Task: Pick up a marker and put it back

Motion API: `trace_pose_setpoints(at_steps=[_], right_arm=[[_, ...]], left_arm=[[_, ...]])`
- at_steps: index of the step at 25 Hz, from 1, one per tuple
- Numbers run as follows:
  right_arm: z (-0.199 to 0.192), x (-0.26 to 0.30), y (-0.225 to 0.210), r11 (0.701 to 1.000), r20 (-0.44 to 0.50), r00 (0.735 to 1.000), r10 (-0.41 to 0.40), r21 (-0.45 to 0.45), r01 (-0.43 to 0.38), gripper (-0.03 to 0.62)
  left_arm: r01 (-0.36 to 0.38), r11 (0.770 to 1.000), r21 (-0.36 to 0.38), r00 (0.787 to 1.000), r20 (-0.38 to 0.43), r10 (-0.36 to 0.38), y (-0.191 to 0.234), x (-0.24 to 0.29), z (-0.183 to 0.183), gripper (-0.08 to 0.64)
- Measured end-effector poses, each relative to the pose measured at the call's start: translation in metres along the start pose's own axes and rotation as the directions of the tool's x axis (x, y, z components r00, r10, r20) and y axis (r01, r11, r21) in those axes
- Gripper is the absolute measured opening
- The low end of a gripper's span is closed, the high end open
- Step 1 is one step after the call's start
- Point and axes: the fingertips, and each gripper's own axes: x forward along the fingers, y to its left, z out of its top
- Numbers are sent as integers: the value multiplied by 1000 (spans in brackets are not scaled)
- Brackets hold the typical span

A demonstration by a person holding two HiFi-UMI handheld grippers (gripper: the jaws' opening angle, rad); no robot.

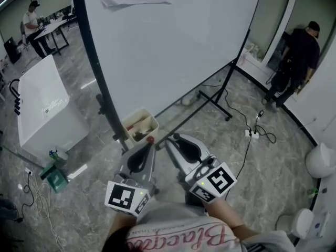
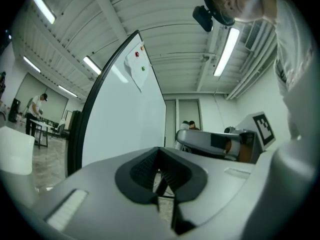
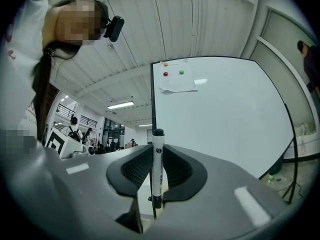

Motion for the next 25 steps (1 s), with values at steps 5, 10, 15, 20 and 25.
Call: trace_pose_setpoints(at_steps=[5,10,15,20,25], right_arm=[[-3,-5,-3,1000,-16,1000,-18,2,18,64],[-5,-5,-6,1000,-26,999,-27,-4,27,64],[-9,9,-12,1000,-32,999,-25,-16,24,64],[-27,41,-30,999,-68,997,-37,-35,34,64],[-56,73,-56,998,-128,990,-64,-26,62,64]], left_arm=[[-42,999,-25,999,20,43,5,0,3,0],[-42,999,-32,999,10,42,6,2,-1,0],[-44,998,-39,999,4,44,17,2,-1,0],[-50,997,-54,999,-13,49,29,3,-6,0],[-50,997,-61,998,-29,48,39,5,-11,0]])
